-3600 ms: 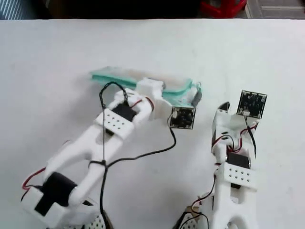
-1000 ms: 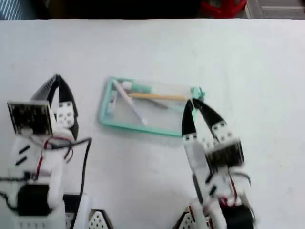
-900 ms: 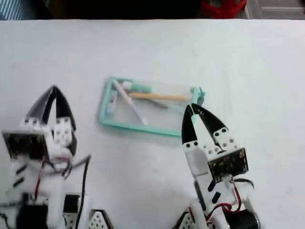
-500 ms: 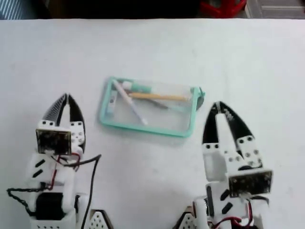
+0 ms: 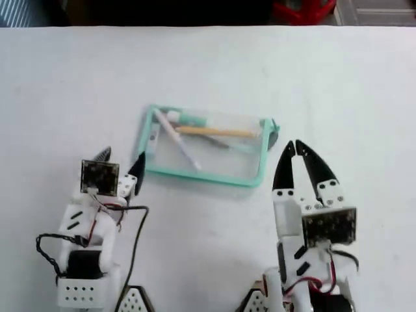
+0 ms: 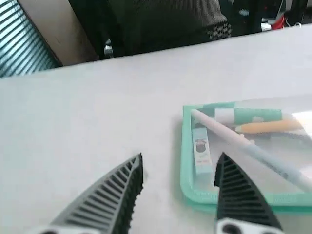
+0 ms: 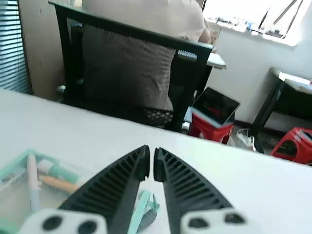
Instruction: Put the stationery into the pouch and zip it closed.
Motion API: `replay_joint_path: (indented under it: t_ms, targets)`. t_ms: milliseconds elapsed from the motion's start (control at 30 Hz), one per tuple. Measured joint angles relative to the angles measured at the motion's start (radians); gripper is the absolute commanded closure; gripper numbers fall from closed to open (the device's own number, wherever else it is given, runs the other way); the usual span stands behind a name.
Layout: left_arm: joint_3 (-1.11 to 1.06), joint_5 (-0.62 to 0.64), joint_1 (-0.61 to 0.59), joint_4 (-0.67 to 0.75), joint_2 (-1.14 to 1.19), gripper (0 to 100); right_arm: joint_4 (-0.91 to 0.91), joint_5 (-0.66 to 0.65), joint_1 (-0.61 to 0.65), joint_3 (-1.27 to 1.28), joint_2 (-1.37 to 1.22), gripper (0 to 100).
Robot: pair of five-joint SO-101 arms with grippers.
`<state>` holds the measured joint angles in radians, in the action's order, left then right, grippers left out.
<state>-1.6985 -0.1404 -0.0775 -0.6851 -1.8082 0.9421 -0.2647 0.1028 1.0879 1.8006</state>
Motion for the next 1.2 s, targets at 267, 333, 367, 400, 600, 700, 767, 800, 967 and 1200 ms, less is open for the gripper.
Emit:
replay_joint_path:
  t_ms: [267, 333, 367, 400, 600, 700, 767, 800, 967, 1200]
  targets:
    - [0.0, 0.106, 0.0, -0.227, 0.0, 97, 0.0, 0.0, 0.0, 0.388, -0.009, 97.8]
    - [0.0, 0.107, 0.0, -0.299, 0.0, 98, 0.0, 0.0, 0.0, 0.494, -0.006, 97.9]
    - [0.0, 0.107, 0.0, -0.344, 0.0, 98, 0.0, 0.0, 0.0, 0.551, -0.006, 97.9]
    - [0.0, 0.107, 0.0, -0.391, 0.0, 98, 0.018, -0.002, 0.0, 0.578, -0.012, 97.9]
    - [0.0, 0.107, 0.018, -0.577, 0.0, 98, 0.141, 0.0, -0.028, 0.594, -0.011, 97.9]
    - [0.0, 0.107, 0.02, -0.583, 0.0, 98, 0.227, 0.0, -0.021, 0.594, -0.009, 97.8]
    - [0.0, 0.107, 0.02, -0.583, 0.0, 98, 0.29, 0.0, -0.021, 0.594, -0.009, 97.8]
    - [0.0, 0.107, 0.02, -0.583, 0.0, 98, 0.302, 0.0, -0.021, 0.594, -0.009, 97.8]
    - [0.0, 0.114, 0.02, -0.583, 0.0, 97, 0.318, 0.0, -0.032, 0.594, -0.009, 97.8]
    - [0.0, 0.114, 0.02, -0.583, 0.0, 97, 0.318, 0.0, -0.032, 0.594, -0.009, 97.8]
